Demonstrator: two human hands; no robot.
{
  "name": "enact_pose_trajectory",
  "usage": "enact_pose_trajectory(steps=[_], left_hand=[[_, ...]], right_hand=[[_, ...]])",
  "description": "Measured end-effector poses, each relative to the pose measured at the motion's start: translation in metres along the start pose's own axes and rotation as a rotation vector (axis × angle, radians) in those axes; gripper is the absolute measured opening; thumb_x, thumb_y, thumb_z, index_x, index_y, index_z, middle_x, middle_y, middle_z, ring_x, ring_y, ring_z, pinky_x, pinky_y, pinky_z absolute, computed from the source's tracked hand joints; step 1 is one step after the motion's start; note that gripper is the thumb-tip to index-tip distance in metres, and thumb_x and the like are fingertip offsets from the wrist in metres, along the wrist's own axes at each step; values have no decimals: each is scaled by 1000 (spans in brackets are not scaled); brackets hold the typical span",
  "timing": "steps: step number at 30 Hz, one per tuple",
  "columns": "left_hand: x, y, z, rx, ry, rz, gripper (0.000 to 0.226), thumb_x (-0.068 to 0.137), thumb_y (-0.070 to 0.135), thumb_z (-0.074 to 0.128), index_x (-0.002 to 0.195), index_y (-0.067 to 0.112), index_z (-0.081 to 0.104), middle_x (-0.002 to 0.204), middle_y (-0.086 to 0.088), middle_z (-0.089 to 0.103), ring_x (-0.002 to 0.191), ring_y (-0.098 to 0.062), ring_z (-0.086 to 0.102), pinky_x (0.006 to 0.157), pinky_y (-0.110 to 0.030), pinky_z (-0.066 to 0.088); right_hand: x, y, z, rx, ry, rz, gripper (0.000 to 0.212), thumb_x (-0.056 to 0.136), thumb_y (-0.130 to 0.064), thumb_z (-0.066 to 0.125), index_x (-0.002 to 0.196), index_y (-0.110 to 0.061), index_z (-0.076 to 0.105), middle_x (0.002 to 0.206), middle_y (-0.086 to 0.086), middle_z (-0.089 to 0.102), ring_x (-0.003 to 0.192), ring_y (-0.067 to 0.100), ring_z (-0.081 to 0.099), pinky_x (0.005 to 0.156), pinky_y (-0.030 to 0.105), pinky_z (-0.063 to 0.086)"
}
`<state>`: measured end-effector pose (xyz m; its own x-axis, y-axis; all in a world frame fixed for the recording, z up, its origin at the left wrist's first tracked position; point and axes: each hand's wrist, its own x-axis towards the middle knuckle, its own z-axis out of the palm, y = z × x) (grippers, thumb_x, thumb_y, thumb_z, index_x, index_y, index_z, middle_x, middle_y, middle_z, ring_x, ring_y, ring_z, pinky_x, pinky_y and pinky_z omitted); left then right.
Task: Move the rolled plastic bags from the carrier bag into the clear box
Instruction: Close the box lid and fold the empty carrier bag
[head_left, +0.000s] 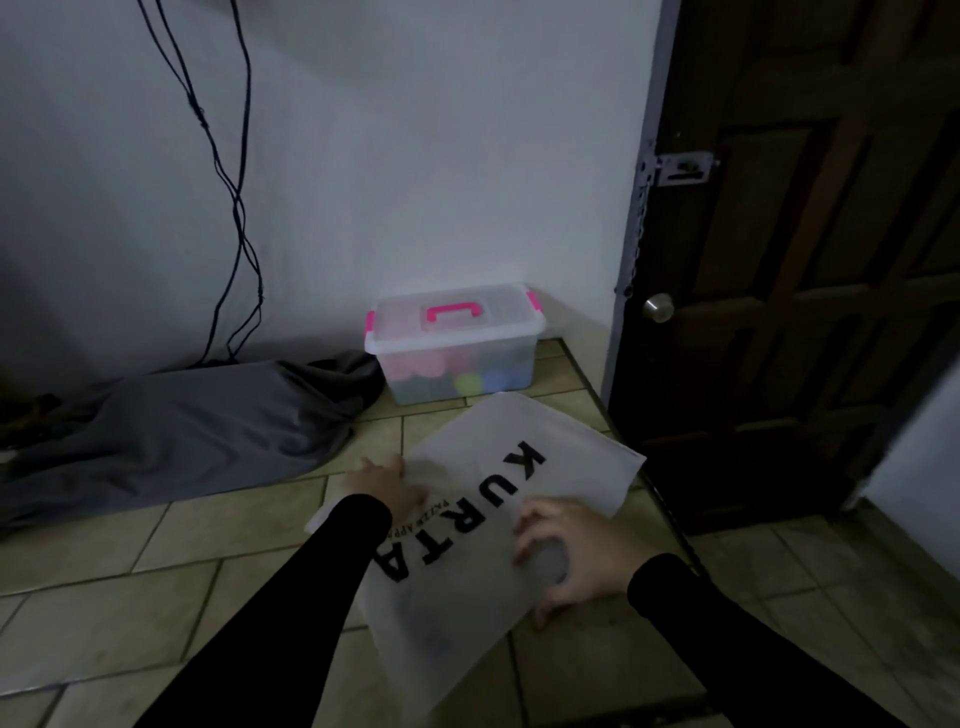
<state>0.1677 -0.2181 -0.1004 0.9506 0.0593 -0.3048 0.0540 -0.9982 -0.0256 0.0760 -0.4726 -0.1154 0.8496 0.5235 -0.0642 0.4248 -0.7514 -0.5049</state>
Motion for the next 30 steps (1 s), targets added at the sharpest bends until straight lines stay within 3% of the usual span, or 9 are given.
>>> enact_pose_trajectory(steps=[4,7,10,13,16,18,21,26,30], left_hand=[[-2,-7,-12,-17,-114,-22,55,96,40,43,141,10,37,141,-12,48,126,-29,49,102,-38,41],[-15,-18,-36,-101,-216,23,36,99,21,46,132,8,54,133,-14,54,109,-28,59,93,-34,48],[-31,-41,-50,-640,-188,77,29,97,3,42,111,8,67,106,-11,69,66,-24,64,55,-29,51],[-45,-59,-44,-1162,-87,116,34,90,-14,43,101,9,65,114,-12,69,61,-19,67,44,-22,41],[-62,-35,-30,-1084,49,189,15,90,7,63,101,17,65,104,-2,69,79,-16,65,65,-27,48],[-70,-14,-21,-1183,191,176,14,92,16,61,106,20,58,95,4,62,83,-11,59,73,-19,45],[-62,-3,-2,-1324,402,180,18,90,21,64,108,16,64,105,4,68,103,-15,63,87,-23,46],[-53,-11,13,-1330,470,169,11,84,21,73,93,24,68,82,16,73,78,8,65,71,-18,52],[-50,-12,22,-1332,532,200,15,85,14,71,72,18,66,60,9,67,56,7,59,55,-14,45]], right_hand=[[-8,12,4,-113,179,-84,21,85,-37,60,93,-24,75,107,-10,69,101,6,58,95,25,42],[-13,11,0,91,370,45,19,93,-17,54,91,-12,72,92,0,71,84,11,60,75,3,38],[-8,18,-7,444,540,338,20,98,-13,47,85,-14,63,80,0,62,74,12,56,63,6,36],[7,28,-15,787,619,432,25,99,-23,47,95,-5,65,101,12,68,94,23,62,79,27,42],[17,25,-21,947,578,367,21,97,-11,47,105,-6,64,109,9,67,98,18,61,81,25,43],[21,15,-24,1024,543,239,27,92,-5,51,113,-17,61,107,-6,67,99,9,62,74,18,48],[28,10,-20,1076,560,163,24,91,-11,57,109,-26,62,101,-20,68,91,-5,65,68,8,49],[34,19,-19,1259,692,331,19,90,-22,59,84,-5,67,92,9,70,90,26,64,86,36,48],[32,24,-17,1350,751,459,40,93,-8,49,54,-13,48,63,2,52,69,19,52,71,30,42]])
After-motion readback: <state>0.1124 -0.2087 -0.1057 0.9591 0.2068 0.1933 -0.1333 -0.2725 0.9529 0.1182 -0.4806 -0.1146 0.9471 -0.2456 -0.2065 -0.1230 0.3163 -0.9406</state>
